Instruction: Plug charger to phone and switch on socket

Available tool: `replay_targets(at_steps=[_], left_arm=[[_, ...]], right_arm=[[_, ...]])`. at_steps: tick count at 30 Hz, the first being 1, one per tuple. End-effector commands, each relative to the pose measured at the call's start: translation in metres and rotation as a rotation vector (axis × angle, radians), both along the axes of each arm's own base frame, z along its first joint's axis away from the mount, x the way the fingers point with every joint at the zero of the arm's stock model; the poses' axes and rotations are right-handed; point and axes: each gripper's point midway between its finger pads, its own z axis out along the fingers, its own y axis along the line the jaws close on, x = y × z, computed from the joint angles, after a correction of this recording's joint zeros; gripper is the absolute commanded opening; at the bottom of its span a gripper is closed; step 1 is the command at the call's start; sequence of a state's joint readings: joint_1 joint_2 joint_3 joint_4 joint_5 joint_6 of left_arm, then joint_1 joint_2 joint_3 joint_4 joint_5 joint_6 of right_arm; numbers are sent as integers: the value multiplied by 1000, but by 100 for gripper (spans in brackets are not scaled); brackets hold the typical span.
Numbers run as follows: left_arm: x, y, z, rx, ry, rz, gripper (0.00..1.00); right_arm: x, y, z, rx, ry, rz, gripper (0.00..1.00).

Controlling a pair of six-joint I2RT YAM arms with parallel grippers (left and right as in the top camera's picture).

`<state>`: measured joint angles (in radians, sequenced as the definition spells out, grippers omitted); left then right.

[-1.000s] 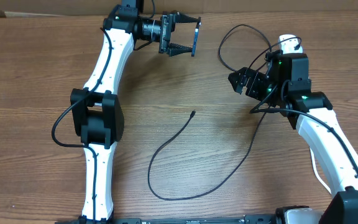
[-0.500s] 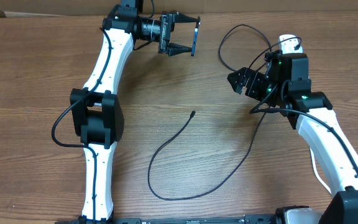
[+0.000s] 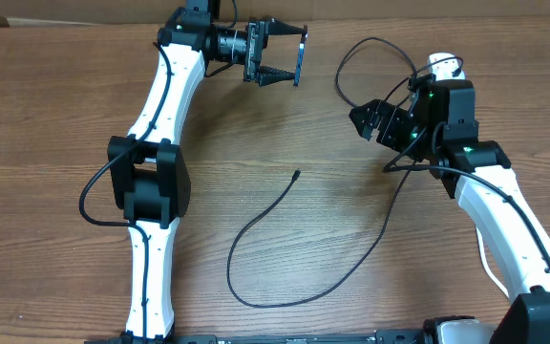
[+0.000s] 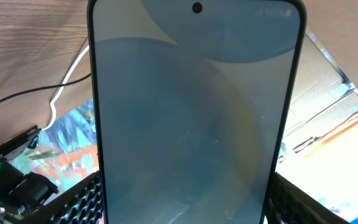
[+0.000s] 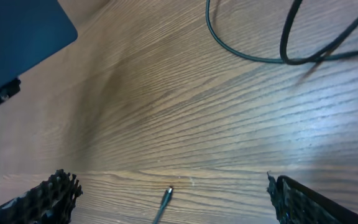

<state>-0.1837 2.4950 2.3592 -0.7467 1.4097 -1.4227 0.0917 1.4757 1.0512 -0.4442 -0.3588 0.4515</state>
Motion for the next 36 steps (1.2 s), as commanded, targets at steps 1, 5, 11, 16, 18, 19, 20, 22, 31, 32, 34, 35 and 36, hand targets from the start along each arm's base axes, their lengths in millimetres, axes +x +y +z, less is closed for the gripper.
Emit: replay_targets(at_steps=[1,5,11,16,18,19,20,22,31,32,34,35,36], left_arm=[[-2,-1,16,-25,-31,-17,68],[-2,-1,16,-25,-31,-17,68],[-2,-1,16,-24,-30,-16,68],[-2,-1,16,-25,-31,-17,68],[-2,-1,16,-24,-30,-16,68],[-2,-1,16,-24,-31,-16,68],[-2,-1,16,-24,-31,-16,68],[-2,-1,16,-24,-31,-16,68],[-1,-1,15,-21,-31,-14,68],[-1,-1,15,-18,-31,-11,68],[0,-1,13,-10,-33,-4,68],[1,-1,13,-7,-34,-1,68],[1,-1,13,-6,-34,0,68]], right_arm=[[5,1,8,66,22,-65,100],[6,1,9,80,27,-81,100],[6,1,9,81,29,-81,100],[5,3,9,86,30,-75,100],[5,5,10,96,31,-64,100],[4,6,10,102,32,-59,100],[4,7,10,105,32,-56,100],[4,7,10,106,33,-55,100],[-1,18,14,155,40,-3,100],[-2,19,15,161,41,3,100],[-2,21,17,172,38,15,100],[-2,22,18,178,34,21,100],[-1,24,20,185,25,29,100]])
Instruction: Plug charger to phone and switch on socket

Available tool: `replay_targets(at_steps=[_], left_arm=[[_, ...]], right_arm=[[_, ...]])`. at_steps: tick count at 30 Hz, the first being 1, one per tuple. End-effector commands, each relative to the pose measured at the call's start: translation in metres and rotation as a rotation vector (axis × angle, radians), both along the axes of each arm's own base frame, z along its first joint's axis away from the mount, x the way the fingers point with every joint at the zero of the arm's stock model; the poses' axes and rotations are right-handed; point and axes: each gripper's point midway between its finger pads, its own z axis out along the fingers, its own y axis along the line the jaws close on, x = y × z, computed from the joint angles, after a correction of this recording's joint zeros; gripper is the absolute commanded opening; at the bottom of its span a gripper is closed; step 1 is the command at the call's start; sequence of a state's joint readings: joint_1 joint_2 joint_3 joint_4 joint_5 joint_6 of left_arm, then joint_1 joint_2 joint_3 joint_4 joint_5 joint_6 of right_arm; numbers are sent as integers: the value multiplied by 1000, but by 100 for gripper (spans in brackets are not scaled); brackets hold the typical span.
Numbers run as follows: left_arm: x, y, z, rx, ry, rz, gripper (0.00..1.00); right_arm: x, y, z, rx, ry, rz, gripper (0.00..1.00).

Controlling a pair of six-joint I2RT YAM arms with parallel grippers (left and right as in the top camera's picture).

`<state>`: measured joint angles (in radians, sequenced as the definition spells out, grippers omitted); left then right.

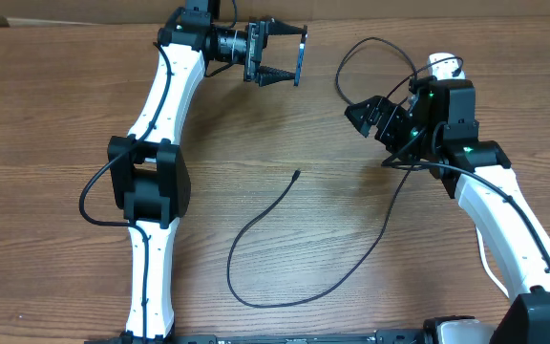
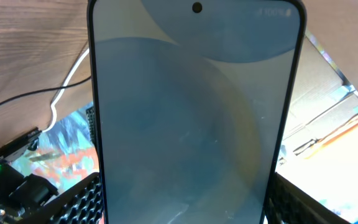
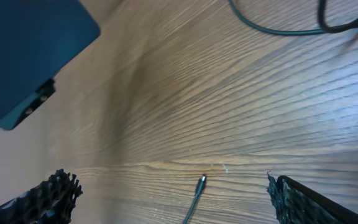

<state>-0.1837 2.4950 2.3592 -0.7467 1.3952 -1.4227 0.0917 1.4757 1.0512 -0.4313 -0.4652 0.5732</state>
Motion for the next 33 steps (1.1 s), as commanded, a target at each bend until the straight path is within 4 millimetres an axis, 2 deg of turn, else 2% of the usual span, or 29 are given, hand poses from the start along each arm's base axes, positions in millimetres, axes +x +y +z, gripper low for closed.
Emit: replay_targets(at_steps=[1,6,11,17,28,33], left_arm=[[-1,-1,15,-17,-32,-10,68],[1,-1,13,-8,-33,-2,68],[3,-1,10,8,-27,12,67],[3,-1,10,8,-24,13,67],[8,-1,5,39,-35,39,68],[10,-3,1,60,-75,47,67]], right_arm=[[4,9,15,44,-41,42,100],[9,23,26,52,-110,88,100],[8,52,35,-25,-234,204,100],[12,63,34,-171,-279,142,100],[24,78,81,-352,-452,86,100],[21,91,89,-338,-484,109,99]])
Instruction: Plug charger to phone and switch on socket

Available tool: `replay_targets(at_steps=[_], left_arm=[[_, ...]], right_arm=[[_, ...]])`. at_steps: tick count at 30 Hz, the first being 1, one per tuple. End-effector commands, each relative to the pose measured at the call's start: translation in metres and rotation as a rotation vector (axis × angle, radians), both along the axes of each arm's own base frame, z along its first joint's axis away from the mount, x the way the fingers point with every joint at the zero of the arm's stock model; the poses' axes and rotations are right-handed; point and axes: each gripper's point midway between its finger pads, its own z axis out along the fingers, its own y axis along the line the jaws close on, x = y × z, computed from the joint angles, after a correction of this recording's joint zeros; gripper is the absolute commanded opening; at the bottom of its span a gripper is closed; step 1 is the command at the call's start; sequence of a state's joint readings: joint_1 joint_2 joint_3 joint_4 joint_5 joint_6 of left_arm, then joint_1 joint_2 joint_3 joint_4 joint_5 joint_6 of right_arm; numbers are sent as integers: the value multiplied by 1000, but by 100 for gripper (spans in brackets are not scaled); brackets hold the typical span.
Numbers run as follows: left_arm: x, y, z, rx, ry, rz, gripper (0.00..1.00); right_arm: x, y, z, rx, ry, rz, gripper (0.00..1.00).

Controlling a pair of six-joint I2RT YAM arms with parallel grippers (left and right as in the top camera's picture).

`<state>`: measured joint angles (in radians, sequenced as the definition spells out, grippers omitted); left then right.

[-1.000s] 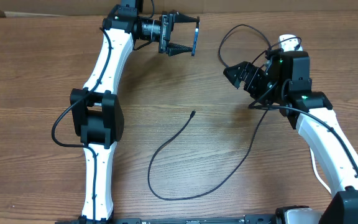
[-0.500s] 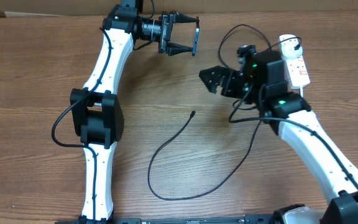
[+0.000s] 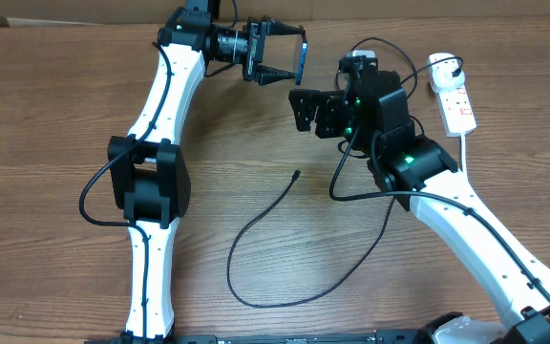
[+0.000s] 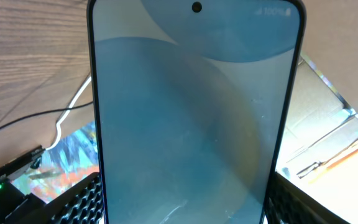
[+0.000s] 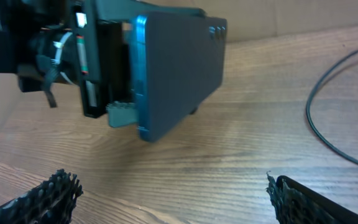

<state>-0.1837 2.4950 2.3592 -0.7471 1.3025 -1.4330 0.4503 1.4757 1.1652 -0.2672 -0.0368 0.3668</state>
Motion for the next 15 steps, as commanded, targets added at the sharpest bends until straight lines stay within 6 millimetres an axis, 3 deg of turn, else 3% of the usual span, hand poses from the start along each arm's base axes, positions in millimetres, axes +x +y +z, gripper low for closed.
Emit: replay_targets(at_steps=[1,7,11,15], left_arm=[[-1,-7,13,-7,-79,-20,67],[-6,-19,10,7,-88,-35,67],[-9,-25,10,8,-108,-49,67],[-11,-27,10,6,-157,-64,64]], right_arm=[[2,1,21,-9,-59,-15,99],[2,10,30,18,-90,-3,99],[10,2,34,2,-124,-63,92],[12,1,33,6,-123,-73,91]])
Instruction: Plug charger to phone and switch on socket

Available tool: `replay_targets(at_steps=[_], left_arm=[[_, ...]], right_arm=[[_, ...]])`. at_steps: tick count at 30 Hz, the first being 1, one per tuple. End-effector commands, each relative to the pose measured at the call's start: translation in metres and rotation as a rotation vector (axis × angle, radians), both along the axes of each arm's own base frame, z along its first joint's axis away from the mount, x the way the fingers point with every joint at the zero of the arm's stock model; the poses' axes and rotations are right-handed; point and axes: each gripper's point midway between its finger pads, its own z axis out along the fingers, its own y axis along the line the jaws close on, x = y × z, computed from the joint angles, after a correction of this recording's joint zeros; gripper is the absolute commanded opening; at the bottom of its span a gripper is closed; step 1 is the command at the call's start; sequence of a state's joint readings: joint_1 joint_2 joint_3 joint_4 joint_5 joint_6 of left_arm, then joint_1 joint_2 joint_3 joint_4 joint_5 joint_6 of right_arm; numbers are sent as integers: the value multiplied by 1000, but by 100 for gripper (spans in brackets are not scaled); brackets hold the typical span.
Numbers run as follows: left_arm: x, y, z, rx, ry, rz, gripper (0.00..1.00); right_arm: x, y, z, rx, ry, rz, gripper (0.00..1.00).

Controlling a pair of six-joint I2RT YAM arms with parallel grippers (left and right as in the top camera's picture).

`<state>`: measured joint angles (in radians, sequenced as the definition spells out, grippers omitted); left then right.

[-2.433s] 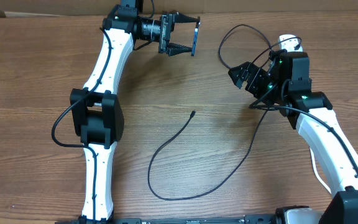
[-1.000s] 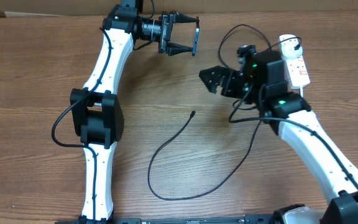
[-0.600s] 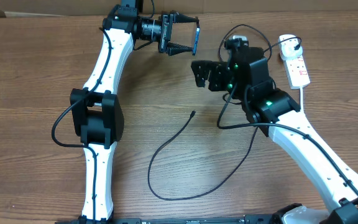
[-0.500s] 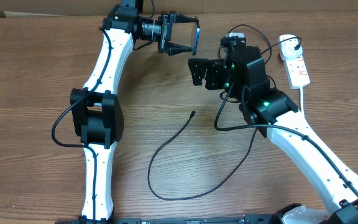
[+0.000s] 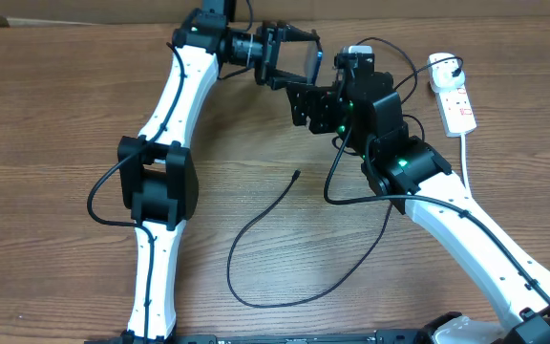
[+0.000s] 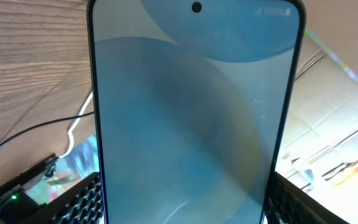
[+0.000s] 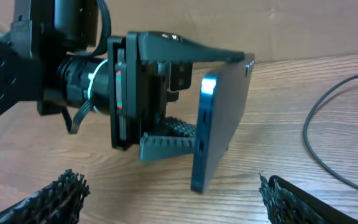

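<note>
A blue phone [image 6: 191, 112] stands on edge above the table, with my left gripper [image 5: 289, 57] shut on its two long sides. The right wrist view shows the phone [image 7: 219, 124] edge-on, right in front of my right gripper [image 7: 169, 186], which is open and empty. From overhead, the right gripper [image 5: 306, 105] sits just below the phone [image 5: 306, 62]. The black charger cable [image 5: 256, 229] lies loose on the wood, its free plug end [image 5: 297, 174] at mid-table. A white socket strip [image 5: 452, 91] lies at the far right.
The black cable loops across the table front and climbs under my right arm [image 5: 466, 229]. A white lead [image 5: 475, 191] runs down from the socket strip. Cardboard [image 5: 428, 10] lines the back edge of the table.
My left gripper has shifted right with the phone. The right gripper has come closer to it, and the right wrist view now shows the phone edge-on instead of from its back.
At first my right gripper hung open by the socket strip, looking down at the wood and the cable's plug end, while the left held the phone up at the back. Then the right arm stood at mid-table facing the phone. Now both are close together.
</note>
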<state>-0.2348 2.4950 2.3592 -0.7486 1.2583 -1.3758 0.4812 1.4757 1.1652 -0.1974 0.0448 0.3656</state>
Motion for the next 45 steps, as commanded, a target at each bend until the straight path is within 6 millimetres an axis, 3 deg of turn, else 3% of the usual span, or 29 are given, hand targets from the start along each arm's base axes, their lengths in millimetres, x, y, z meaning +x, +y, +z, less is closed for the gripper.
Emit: replay_targets(at_steps=[1,14,18,24,33,41,45], left_arm=[[-1,-2,15,-27,-103,-33,64],[-5,-7,15,-30,-130,-51,64],[-5,-8,15,-28,-130,-51,64],[-5,-8,15,-28,-130,-52,64],[-5,-8,15,-25,-131,-49,64],[-5,-8,15,-24,-131,-49,64],[-5,-8,14,-23,-131,-48,64]], right_arm=[[5,-2,17,10,-40,-28,91],[4,-5,4,8,10,-44,91],[4,-7,15,0,14,-58,91],[4,-27,29,-49,49,-159,90],[2,-24,6,-70,143,-158,91],[11,-20,12,-129,227,-155,91],[12,-13,-4,-155,306,-129,91]])
